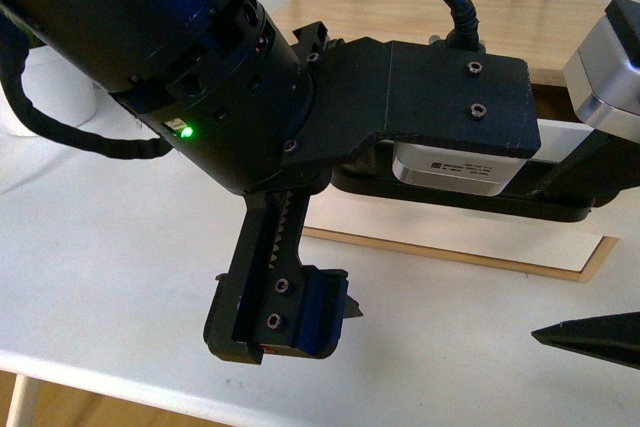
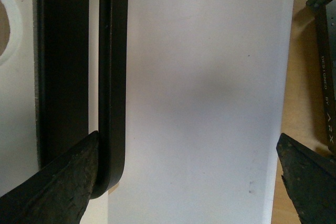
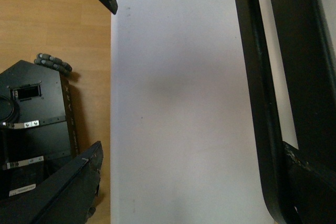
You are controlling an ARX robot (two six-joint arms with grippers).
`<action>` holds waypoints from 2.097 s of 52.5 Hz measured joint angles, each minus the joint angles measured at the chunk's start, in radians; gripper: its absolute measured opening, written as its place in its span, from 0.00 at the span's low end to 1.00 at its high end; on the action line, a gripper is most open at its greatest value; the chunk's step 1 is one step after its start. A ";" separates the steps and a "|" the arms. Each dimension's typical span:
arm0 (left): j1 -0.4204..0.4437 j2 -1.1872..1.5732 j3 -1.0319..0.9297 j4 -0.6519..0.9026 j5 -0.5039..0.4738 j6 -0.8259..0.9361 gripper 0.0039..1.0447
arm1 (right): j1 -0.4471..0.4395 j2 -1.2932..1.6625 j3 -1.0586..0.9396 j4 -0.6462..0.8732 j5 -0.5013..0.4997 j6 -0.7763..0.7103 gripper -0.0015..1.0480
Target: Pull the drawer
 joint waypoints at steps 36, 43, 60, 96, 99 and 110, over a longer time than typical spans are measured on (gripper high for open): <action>-0.050 -0.317 -0.163 0.331 -0.045 -0.137 0.95 | -0.126 -0.351 -0.088 0.197 -0.090 0.164 0.91; -0.053 -0.441 -0.270 0.410 -0.072 -0.180 0.95 | -0.144 -0.454 -0.168 0.350 -0.089 0.260 0.91; 0.025 -0.826 -0.554 0.549 -0.184 -0.357 0.95 | -0.232 -0.776 -0.422 0.627 -0.018 0.578 0.91; 0.035 -1.333 -0.937 0.610 -0.618 -0.745 0.95 | -0.516 -1.254 -0.637 0.433 -0.059 0.904 0.91; 0.036 -1.334 -0.937 0.611 -0.620 -0.750 0.95 | -0.516 -1.255 -0.637 0.433 -0.059 0.907 0.91; 0.084 -1.378 -0.965 0.555 -0.704 -1.042 0.71 | -0.378 -1.323 -0.679 0.442 0.332 1.046 0.71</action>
